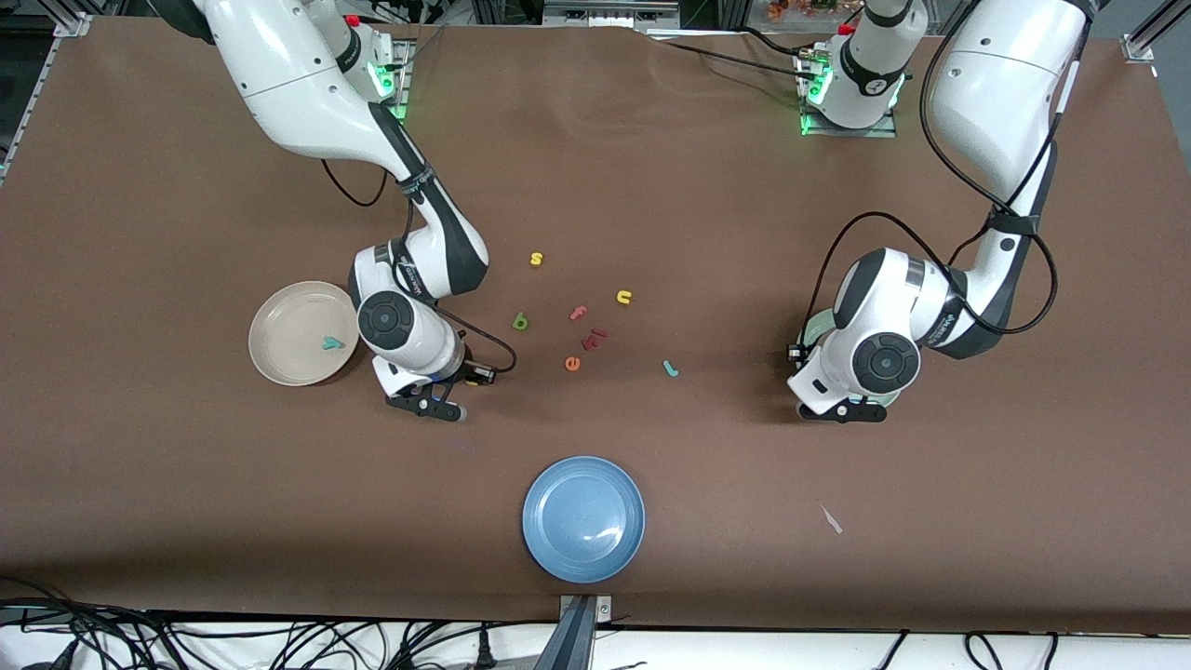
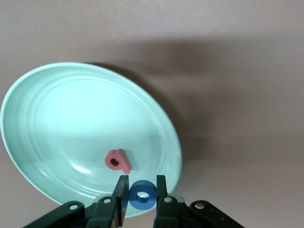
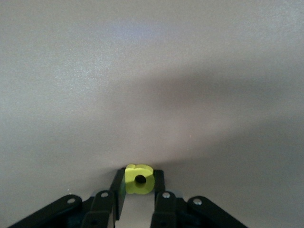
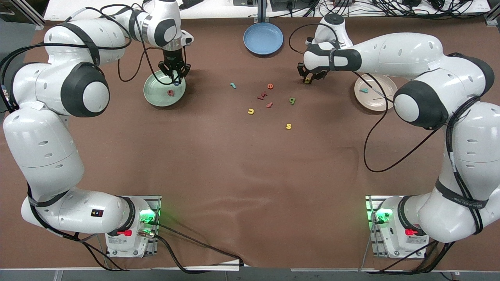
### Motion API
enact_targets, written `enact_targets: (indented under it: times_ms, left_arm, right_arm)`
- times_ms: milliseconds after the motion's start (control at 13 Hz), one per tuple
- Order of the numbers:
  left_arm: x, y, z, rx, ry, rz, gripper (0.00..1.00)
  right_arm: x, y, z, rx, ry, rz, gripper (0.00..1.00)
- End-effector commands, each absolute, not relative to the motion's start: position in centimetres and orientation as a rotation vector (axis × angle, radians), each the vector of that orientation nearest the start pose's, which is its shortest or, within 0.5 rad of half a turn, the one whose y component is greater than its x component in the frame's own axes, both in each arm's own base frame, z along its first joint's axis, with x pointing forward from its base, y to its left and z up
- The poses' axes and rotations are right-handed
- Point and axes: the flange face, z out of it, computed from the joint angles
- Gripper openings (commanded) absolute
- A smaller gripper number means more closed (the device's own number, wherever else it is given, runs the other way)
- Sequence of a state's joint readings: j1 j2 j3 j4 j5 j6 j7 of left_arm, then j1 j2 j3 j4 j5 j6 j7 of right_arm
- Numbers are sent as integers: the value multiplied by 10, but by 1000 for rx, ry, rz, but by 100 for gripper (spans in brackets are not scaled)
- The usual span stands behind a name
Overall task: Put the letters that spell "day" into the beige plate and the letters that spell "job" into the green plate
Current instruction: 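Drop the blue letter in the green plate while the right gripper drops yellow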
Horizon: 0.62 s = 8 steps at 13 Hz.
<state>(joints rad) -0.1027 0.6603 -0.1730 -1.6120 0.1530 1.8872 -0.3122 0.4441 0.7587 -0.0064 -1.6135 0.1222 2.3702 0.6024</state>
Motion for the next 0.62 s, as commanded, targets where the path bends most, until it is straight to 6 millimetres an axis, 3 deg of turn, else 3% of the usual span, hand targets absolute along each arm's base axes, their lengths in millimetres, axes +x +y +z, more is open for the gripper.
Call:
enact_targets:
  times_ms: [0,77,154,308,538]
  left_arm:
    - [631,-140,210,-2951,64,534,50]
    - [631,-140,210,-2951,66,534,99]
    - [631,-144,214,-2954,64,530,100]
    - [632,-155,224,-2968,61,514,100]
    - [625,-202,238,-3020,112,497,100]
  right_arm:
    - [639,302,187,-3022,391,45,8]
    - [644,302,197,-3023,387,43,4]
    - [648,292,205,-3044,378,80,2]
    - [638,275,216,-3100,197,160,2]
    - [620,221,241,-3163,-50,168,2]
